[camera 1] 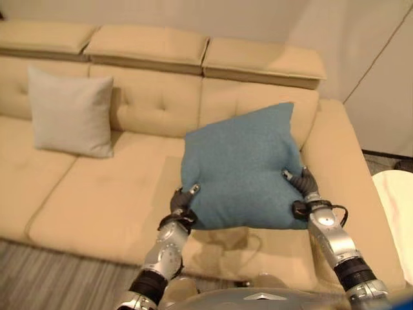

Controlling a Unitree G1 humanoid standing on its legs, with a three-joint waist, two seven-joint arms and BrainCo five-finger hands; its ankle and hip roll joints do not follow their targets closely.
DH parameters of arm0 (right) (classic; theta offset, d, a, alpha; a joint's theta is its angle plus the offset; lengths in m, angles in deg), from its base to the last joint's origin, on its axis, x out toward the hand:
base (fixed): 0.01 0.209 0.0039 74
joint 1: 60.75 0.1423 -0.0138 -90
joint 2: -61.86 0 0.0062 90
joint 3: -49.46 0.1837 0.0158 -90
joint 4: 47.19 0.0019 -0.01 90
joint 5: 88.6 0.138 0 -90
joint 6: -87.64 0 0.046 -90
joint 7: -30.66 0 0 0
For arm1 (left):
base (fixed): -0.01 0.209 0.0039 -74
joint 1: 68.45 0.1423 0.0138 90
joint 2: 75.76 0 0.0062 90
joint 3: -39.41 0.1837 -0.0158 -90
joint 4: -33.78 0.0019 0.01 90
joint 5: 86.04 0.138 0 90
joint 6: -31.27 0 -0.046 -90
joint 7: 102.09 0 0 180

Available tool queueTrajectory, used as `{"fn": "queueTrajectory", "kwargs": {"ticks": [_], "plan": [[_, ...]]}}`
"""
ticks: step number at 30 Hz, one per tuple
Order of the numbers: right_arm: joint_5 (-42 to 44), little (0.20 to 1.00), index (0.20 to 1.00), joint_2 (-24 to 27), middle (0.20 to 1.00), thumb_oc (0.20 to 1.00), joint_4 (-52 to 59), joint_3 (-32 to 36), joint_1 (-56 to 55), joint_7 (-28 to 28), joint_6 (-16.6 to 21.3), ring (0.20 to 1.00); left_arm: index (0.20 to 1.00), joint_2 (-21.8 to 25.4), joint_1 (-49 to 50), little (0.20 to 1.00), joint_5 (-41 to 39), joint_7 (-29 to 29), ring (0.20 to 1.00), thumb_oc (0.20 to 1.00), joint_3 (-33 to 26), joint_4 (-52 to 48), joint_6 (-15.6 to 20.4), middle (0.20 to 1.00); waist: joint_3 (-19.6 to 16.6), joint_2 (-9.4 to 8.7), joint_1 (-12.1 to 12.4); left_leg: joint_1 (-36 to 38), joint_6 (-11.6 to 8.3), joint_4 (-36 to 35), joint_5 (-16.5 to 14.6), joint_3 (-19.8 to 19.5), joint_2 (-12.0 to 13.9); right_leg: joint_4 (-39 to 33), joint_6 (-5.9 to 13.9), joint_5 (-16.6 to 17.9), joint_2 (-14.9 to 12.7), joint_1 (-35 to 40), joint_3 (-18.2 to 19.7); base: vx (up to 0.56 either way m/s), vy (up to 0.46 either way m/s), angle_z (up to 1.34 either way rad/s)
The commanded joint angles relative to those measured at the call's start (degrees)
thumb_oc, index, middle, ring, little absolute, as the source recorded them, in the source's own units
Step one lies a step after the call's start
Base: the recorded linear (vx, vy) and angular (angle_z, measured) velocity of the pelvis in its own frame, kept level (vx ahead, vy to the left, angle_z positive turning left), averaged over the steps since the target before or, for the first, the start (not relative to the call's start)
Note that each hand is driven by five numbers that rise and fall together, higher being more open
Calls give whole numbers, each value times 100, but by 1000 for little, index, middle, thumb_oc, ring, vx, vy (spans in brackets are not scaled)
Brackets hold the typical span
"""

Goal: Pick up all the scattered cushions and arrange them neatly on the sofa.

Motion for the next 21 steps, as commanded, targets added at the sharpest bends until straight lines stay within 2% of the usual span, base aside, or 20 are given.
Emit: {"fn": "queueTrajectory", "kwargs": {"ticks": [1, 2, 5, 9, 10, 18, 21], "plan": [[104, 200, 200, -277, 200, 200, 468, -179, 343, 119, 568, 200, 200, -377, -540, 200, 143, 576, 200, 200, 518, -855, 284, 200, -267, -197, 116, -42, -54, -1026, 567, -504, 166, 16, 917, -8, 76, -93, 354, 117, 50, -37], [104, 200, 200, -279, 200, 200, 468, -178, 345, 119, 568, 200, 200, -375, -542, 200, 143, 576, 200, 200, 518, -855, 284, 200, -279, -207, 111, -50, -50, -1051, 594, -505, 152, 17, 917, -3, 64, -111, 351, 180, 78, -45], [40, 200, 200, -227, 200, 200, 432, -184, 355, 105, 539, 200, 200, -362, -441, 200, 136, 512, 200, 200, 428, -956, 304, 200, -247, -45, 279, -200, -166, -1633, 1038, -1174, 179, 159, 900, -245, 166, 29, 698, 171, 93, -62], [-34, 200, 200, -207, 200, 200, 439, -150, 347, 139, 525, 200, 200, -332, -403, 200, 164, 544, 200, 200, 369, -999, 280, 200, -305, 49, 279, 25, -130, -1921, 1009, -1159, 154, 314, 904, -386, 148, 111, 815, 166, 133, -38], [-104, 200, 200, -195, 200, 200, 472, -149, 332, 151, 503, 200, 200, -302, -416, 200, 188, 542, 200, 200, 351, -1024, 264, 200, -344, 86, 280, 168, -69, -1999, 959, -1121, 43, 372, 935, -439, 76, 177, 882, 183, 175, -23], [-291, 200, 200, -254, 200, 200, 632, -144, 348, 115, 498, 200, 200, -121, -657, 200, 577, 394, 200, 200, 312, -1149, 342, 200, -312, 111, 256, 421, 52, -2286, 900, -745, -128, 386, 1069, -415, -145, 206, 921, 99, 119, -9], [-339, 200, 200, -292, 200, 200, 629, -357, 812, 3, 520, 200, 200, -48, -1048, 200, 812, 204, 200, 200, 396, -1111, 415, 200, -47, 166, 252, 373, 141, -2313, 817, -568, -200, 421, 1136, -341, -302, -15, 968, -49, 101, -17]]}}
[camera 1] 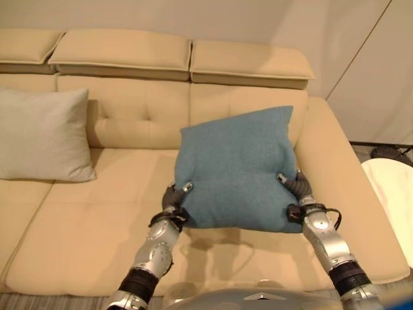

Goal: Pick up all the scattered cushions and arrange them neatly on the sofa.

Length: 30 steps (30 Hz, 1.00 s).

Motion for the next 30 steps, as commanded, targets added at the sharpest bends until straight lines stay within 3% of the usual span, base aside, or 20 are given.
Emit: {"fn": "queueTrajectory", "kwargs": {"ticks": [1, 4, 5, 9, 17, 27, 30], "plan": [[-196, 200, 200, -39, 200, 200, 612, -316, 906, 0, 530, 200, 200, -444, -1153, 200, 519, 202, 200, 200, 536, -846, 508, 200, 85, 63, -1, -45, -134, 109, -198, 312, 70, 641, 347, -557, -65, -53, -4, -62, 37, -13], [-248, 200, 200, -50, 200, 200, 583, -402, 1179, -76, 543, 200, 200, -430, -1417, 200, 624, 105, 200, 200, 582, -792, 568, 200, 304, 91, 8, -171, -140, 156, -182, 355, 74, 677, 347, -514, -99, -205, 5, -144, 28, -13], [-298, 200, 200, -101, 200, 200, 550, -503, 1570, -229, 606, 200, 200, -391, -1814, 200, 805, -60, 200, 200, 650, -717, 686, 200, 586, 106, 7, -424, -141, 245, -154, 355, 80, 732, 352, -443, -122, -477, 3, -275, 14, -12], [-403, 200, 200, -67, 200, 200, 377, -633, 2341, -528, 709, 200, 200, -244, -2654, 200, 1088, -354, 200, 200, 748, -595, 949, 200, 927, 138, 15, -1144, -99, 530, -99, 295, 48, 946, 349, -301, -141, -1238, 95, -230, 11, -2], [-577, 200, 200, 291, 200, 200, -108, -740, 3770, -991, 790, 200, 200, -6, -4169, 200, 1405, -861, 200, 200, 817, -265, 1256, 200, 978, 132, 38, -1987, -89, 839, -23, 134, -16, 1276, 361, -277, -291, -2014, 90, -29, 6, 6], [-864, 200, 200, 509, 200, 200, -748, -1007, 5100, -1383, 801, 200, 200, 71, -5436, 200, 1605, -1266, 200, 200, 875, 184, 1467, 200, 1005, 118, 93, -2380, -108, 1042, -40, 29, -45, 1285, 397, -187, -350, -2292, 58, 18, -1, 5], [-1211, 200, 200, 550, 200, 200, -1154, -1148, 5880, -1842, 832, 200, 200, 49, -6151, 200, 1819, -1623, 200, 200, 915, 559, 1580, 200, 973, 132, 136, -2659, -138, 1023, 42, -30, -46, 1240, 414, -111, -350, -2530, 39, 22, -5, 7]]}}
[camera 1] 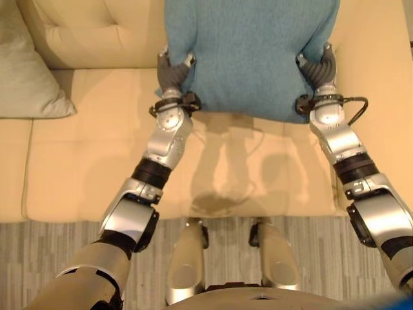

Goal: Pick up all the scattered cushions and arrange them neatly on the sofa.

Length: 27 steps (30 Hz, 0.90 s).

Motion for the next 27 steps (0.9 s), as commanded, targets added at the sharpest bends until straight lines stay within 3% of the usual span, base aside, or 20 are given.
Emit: {"fn": "queueTrajectory", "kwargs": {"ticks": [1, 5, 7, 13, 14, 15, 16, 18, 22, 23, 24, 25, 26, 27], "plan": [[-702, 200, 200, -417, 200, 200, 284, -701, 1053, -305, 741, 200, 200, -373, -1323, 200, 777, -4, 200, 200, 817, -190, 733, 200, -529, -131, 122, -430, -180, 544, -305, 87, -52, 1018, 550, -552, -324, -469, 61, 16, -10, 7], [-816, 200, 200, -402, 200, 200, -152, -873, 1628, -571, 689, 200, 200, -419, -1797, 200, 935, -284, 200, 200, 896, 181, 730, 200, -514, -120, 163, -614, -208, 432, -193, 29, -45, 982, 564, -482, -324, -668, 55, 6, -8, 8], [-707, 200, 200, -524, 200, 200, -835, -984, 2323, -881, 617, 200, 200, -528, -2477, 200, 1020, -572, 200, 200, 995, 777, 661, 200, -471, -98, 207, -927, -265, 253, 9, -66, -32, 942, 581, -369, -296, -1016, 43, -12, -27, 9], [-298, 200, 200, -559, 200, 200, -1934, -1271, 3295, -887, 444, 200, 200, -456, -3638, 200, 829, -426, 200, 200, 1227, 1928, 436, 200, -557, -63, 188, -1453, -428, -337, 469, -189, 8, 658, 662, -113, -229, -1577, -41, 7, -15, 13], [-138, 200, 200, -532, 200, 200, -2222, -1435, 3510, -787, 368, 200, 200, -419, -3864, 200, 659, -377, 200, 200, 1259, 2159, 422, 200, -643, -66, 172, -1540, -494, -411, 334, -253, 25, 544, 733, -169, -204, -1665, -24, 7, -16, 9], [-121, 200, 200, -502, 200, 200, -2331, -1533, 3639, -767, 330, 200, 200, -447, -3959, 200, 498, -330, 200, 200, 1263, 2260, 431, 200, -613, -67, 167, -1707, -488, -422, 520, -232, 8, 478, 709, 36, -207, -1800, -70, 90, -23, 8], [-116, 200, 200, -502, 200, 200, -2341, -1538, 3654, -763, 332, 200, 200, -445, -3975, 200, 489, -322, 200, 200, 1260, 2274, 433, 200, -667, -62, 161, -1675, -523, -422, 375, -278, 18, 450, 759, -76, -190, -1756, -22, 0, 0, 0], [57, 200, 200, -453, 200, 200, -2530, -1619, 3776, -690, 290, 200, 200, -394, -4096, 200, 316, -241, 200, 200, 1291, 2387, 421, 200, -707, -73, 138, -1851, -541, -422, 369, -283, 8, 325, 785, 25, -165, -1889, 17, 61, 21, 0], [111, 200, 200, -383, 200, 200, -2938, -1805, 3953, -549, 130, 200, 200, -481, -4113, 200, 7, -46, 200, 200, 1295, 2636, 385, 200, -759, -78, 115, -2198, -577, -422, 584, -192, -23, 111, 786, 344, -182, -2151, 17, -24, 37, -2], [213, 200, 200, -367, 200, 200, -3073, -1813, 3981, -482, 99, 200, 209, -488, -4121, 209, 5, -12, 209, 209, 1340, 2700, 347, 209, -825, -69, 110, -2194, -628, -422, 437, -225, -11, 50, 850, 246, -177, -2118, 61, 14, 19, -4], [276, 200, 200, -360, 200, 200, -3157, -1826, 4006, -451, 81, 200, 529, -510, -4108, 529, -30, 29, 529, 529, 1365, 2763, 320, 529, -810, -68, 100, -2299, -599, -422, 597, -175, -29, 60, 801, 383, -189, -2223, 22, 92, 17, -3], [300, 200, 200, -365, 200, 200, -3223, -1855, 4036, -425, 49, 200, 893, -549, -4091, 893, -126, 82, 893, 893, 1379, 2813, 307, 893, -869, -66, 90, -2275, -648, -422, 450, -209, -24, 10, 855, 284, -171, -2183, 66, -65, 43, -1], [409, 200, 200, -370, 200, 200, -3345, -1841, 4056, -367, 32, 200, 1000, -591, -4096, 1000, -136, 89, 1000, 1000, 1394, 2849, 288, 1000, -825, -62, 91, -2358, -618, -422, 610, -164, -32, 18, 811, 413, -196, -2269, 18, 0, 0, 0], [520, 200, 200, -358, 200, 200, -3401, -1832, 4064, -313, 10, 200, 1000, -612, -4079, 1000, -183, 123, 1000, 1000, 1410, 2871, 267, 1000, -828, -54, 88, -2383, -625, -422, 618, -148, -37, 5, 815, 431, -202, -2285, 25, -65, 45, 3]]}}
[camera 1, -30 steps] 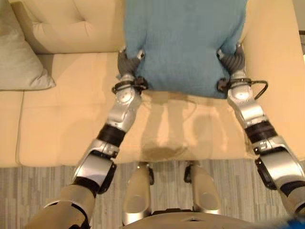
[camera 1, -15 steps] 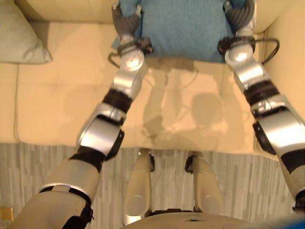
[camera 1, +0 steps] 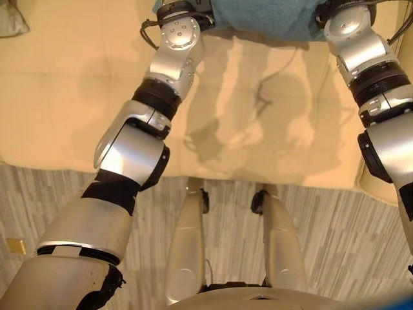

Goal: Pick up all the scattered cushions and arrange them neatly on the sofa.

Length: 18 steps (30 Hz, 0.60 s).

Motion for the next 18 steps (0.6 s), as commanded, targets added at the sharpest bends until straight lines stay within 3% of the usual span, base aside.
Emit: {"fn": "queueTrajectory", "kwargs": {"ticks": [1, 2, 3, 11, 18], "plan": [[330, 589, 589, -694, 589, 589, -133, -307, 396, 352, 178, 589, 1000, -720, -666, 1000, -65, 592, 1000, 1000, 427, 69, 249, 1000, -819, -59, -85, 130, -567, -329, 25, 257, -39, -211, 918, 164, -218, 158, 309, 0, 0, 0], [356, 849, 849, -688, 849, 849, -158, -319, 373, 393, 174, 849, 1000, -728, -642, 1000, -63, 619, 1000, 1000, 445, 78, 237, 1000, -816, -52, -87, 119, -571, -329, 20, 265, -39, -216, 921, 176, -221, 134, 306, 0, 0, 0], [357, 1000, 1000, -688, 1000, 1000, -158, -319, 372, 394, 175, 1000, 1000, -728, -640, 1000, -63, 619, 1000, 1000, 445, 78, 237, 1000, -820, -53, -86, 116, -571, -329, 20, 266, -38, -216, 921, 176, -221, 130, 306, 0, 0, 0], [256, 1000, 1000, -592, 1000, 1000, -14, -338, 120, 535, 193, 1000, 1000, -466, -511, 1000, -63, 664, 1000, 1000, 388, 118, 219, 1000, -784, -13, -95, 40, -592, -329, 62, 289, -11, -257, 916, 223, -200, 42, 333, 0, 0, 0], [356, 1000, 1000, -451, 1000, 1000, -158, -368, -64, 789, 202, 1000, 1000, 206, -497, 1000, -15, 763, 1000, 1000, 316, 410, 162, 1000, -784, 29, -87, 44, -609, -329, 99, 291, 25, -277, 905, 246, -184, 11, 343, -11, 1, -3]]}}
